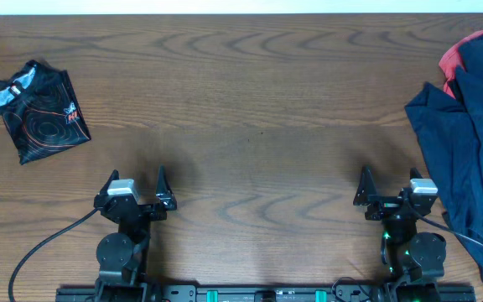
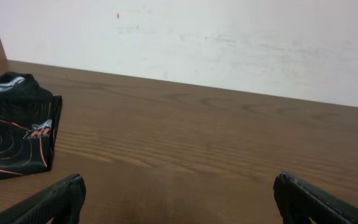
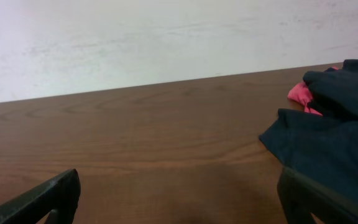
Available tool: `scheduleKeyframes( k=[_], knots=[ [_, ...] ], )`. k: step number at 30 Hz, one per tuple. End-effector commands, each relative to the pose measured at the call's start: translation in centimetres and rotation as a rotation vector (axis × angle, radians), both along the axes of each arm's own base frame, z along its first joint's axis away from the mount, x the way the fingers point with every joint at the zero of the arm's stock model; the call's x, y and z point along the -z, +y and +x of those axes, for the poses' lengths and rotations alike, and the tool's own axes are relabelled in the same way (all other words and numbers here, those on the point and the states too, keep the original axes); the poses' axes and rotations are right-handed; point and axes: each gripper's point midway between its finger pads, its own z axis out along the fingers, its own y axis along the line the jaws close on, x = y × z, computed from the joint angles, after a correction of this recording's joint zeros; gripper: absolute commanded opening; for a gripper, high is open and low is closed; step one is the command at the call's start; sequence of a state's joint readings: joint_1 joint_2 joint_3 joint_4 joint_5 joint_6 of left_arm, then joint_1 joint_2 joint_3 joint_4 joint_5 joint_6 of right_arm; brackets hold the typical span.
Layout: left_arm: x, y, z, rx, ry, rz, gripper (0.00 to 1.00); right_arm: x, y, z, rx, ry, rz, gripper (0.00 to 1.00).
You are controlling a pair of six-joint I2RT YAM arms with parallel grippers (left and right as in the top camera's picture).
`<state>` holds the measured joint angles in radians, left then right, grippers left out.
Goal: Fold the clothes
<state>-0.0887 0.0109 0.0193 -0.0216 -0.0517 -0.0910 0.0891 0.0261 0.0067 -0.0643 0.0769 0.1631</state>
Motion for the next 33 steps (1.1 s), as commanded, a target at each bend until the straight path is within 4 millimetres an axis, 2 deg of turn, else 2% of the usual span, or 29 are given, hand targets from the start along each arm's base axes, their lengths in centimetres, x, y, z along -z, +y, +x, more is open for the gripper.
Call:
scheduleKeyframes(
  k=[1,22,26,29,33],
  knots=[
    [1.7,0.3,-0.1,-0.012,0.053,0.017,0.98,0.1,-0.2,0.0,0.005,0.006,-0.015,0.99],
    [0.9,0.3,0.0,-0.012,0.024,0.014,0.98,0.1,0.2,0.0,-0.017,0.004,0.018,0.99],
    [-0.7,0.3,-0.2,-0.012,0.000,0.012,0.98,0.0,0.2,-0.1,-0.017,0.012,0.017,0.99],
    [-2.5,0.3,-0.3,-0.011,-0.008,0.011,0.98,-1.0,-0.2,-0.3,0.009,0.008,0.014,0.99],
    [-4.1,0.2,-0.5,-0.003,0.066,0.017,0.98,-2.7,-1.4,-0.9,0.073,0.043,0.005,0.99]
  ],
)
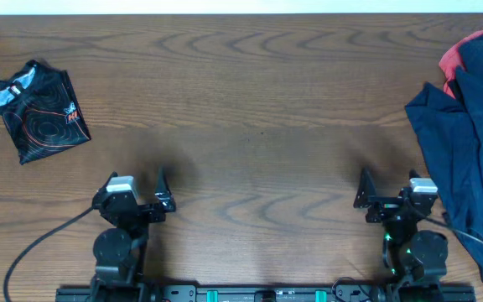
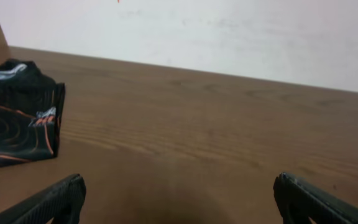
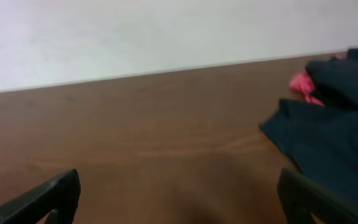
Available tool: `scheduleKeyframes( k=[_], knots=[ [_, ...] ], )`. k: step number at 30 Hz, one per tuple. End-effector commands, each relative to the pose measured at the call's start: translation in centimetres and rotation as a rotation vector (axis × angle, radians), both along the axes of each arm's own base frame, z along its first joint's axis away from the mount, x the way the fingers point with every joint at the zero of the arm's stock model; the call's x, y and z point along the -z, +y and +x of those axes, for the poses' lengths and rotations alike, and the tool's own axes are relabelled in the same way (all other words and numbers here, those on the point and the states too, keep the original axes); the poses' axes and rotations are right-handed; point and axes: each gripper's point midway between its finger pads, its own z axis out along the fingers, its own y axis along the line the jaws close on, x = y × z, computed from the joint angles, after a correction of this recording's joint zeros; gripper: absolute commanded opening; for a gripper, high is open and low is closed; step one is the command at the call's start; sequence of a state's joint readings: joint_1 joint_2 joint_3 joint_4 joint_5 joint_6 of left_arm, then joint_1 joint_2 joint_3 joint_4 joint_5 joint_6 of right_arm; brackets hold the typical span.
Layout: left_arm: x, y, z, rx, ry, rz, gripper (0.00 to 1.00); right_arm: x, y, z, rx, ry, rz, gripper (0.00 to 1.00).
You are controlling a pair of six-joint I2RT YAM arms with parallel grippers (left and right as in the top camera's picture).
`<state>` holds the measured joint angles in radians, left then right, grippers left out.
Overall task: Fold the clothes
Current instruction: 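Reach the right gripper into the navy clothing pile and grasp it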
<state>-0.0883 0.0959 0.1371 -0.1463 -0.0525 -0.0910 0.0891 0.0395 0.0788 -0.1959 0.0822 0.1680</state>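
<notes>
A heap of dark navy clothes (image 1: 468,143) with a red garment (image 1: 453,57) under it lies at the table's right edge; the right wrist view shows the navy heap (image 3: 334,137) too. A folded black garment (image 1: 42,111) with orange line print rests at the far left, seen as well in the left wrist view (image 2: 14,121). My left gripper (image 1: 134,186) stands open near the front edge, nothing between its fingers. My right gripper (image 1: 387,189) is open too, just left of the navy heap.
The brown wooden table (image 1: 250,126) spans the whole view, with a white wall (image 2: 229,31) behind its far edge. Black cables (image 1: 40,243) run from both arm bases along the front edge.
Both wrist views have tilted slightly, with the table's far edge a little higher in frame. In the overhead view the left arm has shifted a touch toward the front. The clothes lie unmoved.
</notes>
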Motion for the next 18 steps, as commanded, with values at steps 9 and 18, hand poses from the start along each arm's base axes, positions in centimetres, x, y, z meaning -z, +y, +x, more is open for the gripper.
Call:
scheduleKeyframes(
  k=[9,18],
  knots=[
    [-6.2,0.0,0.7,0.000,0.281,0.036,0.98,-3.8,-2.6,0.2,0.143,0.265,-0.050,0.99],
    [-5.9,-0.6,1.1,0.033,0.572,0.044,0.98,-2.6,-3.9,4.3,0.147,0.641,-0.058,0.99]
  ],
)
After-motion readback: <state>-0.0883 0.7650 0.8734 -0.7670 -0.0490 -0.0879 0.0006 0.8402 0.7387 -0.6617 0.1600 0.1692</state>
